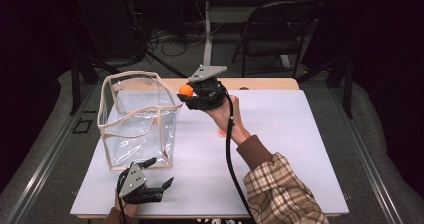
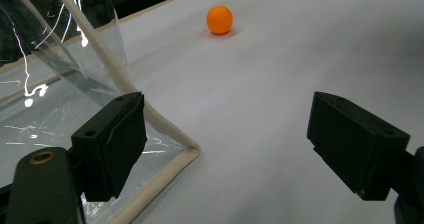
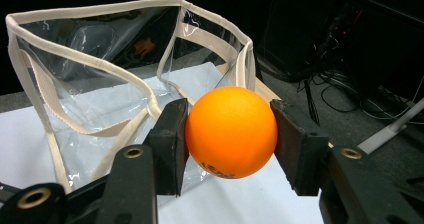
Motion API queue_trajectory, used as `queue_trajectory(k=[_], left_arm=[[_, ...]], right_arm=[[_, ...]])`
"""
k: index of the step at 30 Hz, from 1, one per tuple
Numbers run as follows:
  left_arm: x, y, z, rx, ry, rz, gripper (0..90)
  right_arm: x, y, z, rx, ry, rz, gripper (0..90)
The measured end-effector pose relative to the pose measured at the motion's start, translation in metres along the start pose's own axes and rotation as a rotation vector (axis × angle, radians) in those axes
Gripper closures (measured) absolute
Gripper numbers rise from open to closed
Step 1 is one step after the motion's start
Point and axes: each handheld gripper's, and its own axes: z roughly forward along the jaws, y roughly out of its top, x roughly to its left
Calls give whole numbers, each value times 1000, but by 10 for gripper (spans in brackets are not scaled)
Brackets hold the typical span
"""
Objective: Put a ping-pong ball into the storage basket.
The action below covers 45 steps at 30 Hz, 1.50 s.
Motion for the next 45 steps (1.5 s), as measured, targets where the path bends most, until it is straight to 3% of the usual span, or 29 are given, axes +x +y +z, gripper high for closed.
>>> queue_trajectory(k=[45], left_arm=[[0, 1, -1, -8, 2, -1, 160]], right_arm=[[10, 20, 33, -3, 22, 0, 510]])
